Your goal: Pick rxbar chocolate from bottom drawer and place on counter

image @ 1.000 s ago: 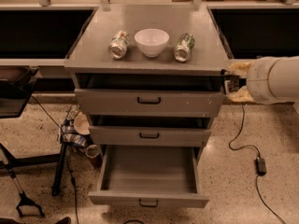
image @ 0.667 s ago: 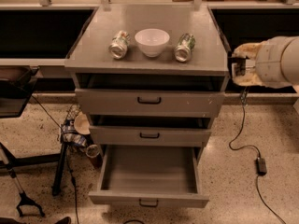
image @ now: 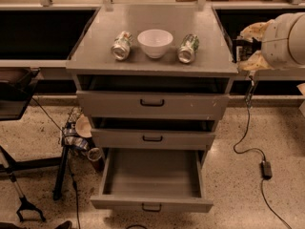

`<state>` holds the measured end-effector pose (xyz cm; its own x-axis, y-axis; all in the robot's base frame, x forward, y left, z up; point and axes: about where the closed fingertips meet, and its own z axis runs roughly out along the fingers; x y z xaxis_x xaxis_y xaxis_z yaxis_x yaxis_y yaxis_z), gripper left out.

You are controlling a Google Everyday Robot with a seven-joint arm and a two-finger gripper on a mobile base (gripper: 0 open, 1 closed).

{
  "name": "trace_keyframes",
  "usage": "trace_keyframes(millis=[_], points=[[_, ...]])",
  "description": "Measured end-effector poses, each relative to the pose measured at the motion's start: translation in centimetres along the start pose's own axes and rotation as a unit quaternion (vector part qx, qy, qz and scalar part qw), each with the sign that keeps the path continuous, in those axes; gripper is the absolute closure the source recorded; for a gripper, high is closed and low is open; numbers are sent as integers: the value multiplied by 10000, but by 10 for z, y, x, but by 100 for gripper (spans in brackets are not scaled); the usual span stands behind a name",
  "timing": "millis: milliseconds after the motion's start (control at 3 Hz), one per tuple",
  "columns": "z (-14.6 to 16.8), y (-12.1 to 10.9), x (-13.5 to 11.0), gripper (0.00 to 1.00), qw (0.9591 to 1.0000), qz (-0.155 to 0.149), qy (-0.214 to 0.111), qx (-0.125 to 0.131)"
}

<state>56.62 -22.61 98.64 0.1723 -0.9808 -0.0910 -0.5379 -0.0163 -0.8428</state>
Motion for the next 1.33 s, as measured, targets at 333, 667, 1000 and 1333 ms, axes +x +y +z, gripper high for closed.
trace_keyframes(millis=[333,667,1000,1333], points=[[5,-20,-20,100,9994,-81,-186,265],[19,-65,-66,100,9952,-248,-560,760],[41,-102,-114,100,9887,-310,-937,1126],[65,-130,-144,100,9837,-240,-1178,1336]])
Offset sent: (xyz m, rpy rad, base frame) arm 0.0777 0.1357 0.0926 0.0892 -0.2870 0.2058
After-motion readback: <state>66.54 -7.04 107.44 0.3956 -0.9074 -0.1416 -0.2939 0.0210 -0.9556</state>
